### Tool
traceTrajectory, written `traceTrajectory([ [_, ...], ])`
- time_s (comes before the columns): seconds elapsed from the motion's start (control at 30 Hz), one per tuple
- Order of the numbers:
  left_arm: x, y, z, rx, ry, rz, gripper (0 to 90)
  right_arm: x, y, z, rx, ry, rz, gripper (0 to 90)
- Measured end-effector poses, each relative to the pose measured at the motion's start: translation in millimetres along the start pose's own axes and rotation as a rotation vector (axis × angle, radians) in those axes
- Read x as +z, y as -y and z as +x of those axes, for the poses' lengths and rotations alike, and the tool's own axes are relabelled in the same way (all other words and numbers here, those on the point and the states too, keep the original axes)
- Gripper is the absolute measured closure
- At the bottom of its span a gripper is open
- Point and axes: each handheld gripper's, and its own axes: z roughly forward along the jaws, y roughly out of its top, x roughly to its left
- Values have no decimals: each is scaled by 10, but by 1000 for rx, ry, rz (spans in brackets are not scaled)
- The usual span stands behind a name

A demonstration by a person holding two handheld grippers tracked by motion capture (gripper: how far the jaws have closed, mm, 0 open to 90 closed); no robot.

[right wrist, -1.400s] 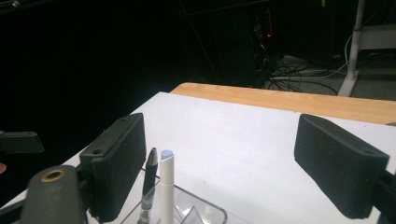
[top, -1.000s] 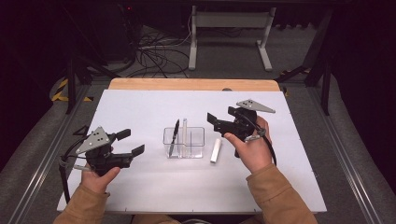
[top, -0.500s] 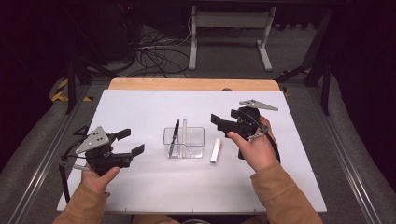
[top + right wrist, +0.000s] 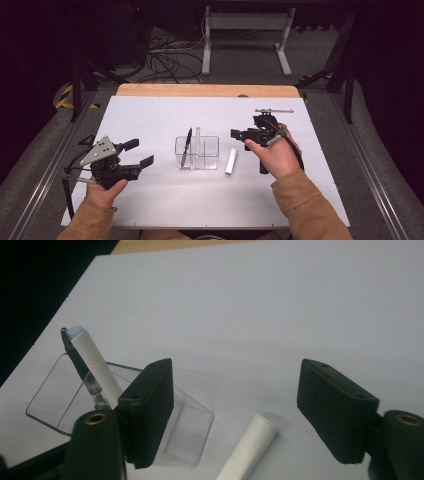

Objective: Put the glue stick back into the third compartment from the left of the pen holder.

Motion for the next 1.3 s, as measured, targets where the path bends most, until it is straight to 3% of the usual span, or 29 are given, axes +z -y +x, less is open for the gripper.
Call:
traceTrajectory([
  [0.2, -10, -2, 5, 9, -4, -1, 216, 73, 12, -1, 89, 57, 98, 370],
  [0.7, -19, -2, 9, 10, -9, -2, 216, 282, 21, 42, 143, 130, 247, 409],
  [1.3, -53, 13, 4, 10, -12, 5, 217, 566, 56, 52, 249, 203, 404, 420],
])
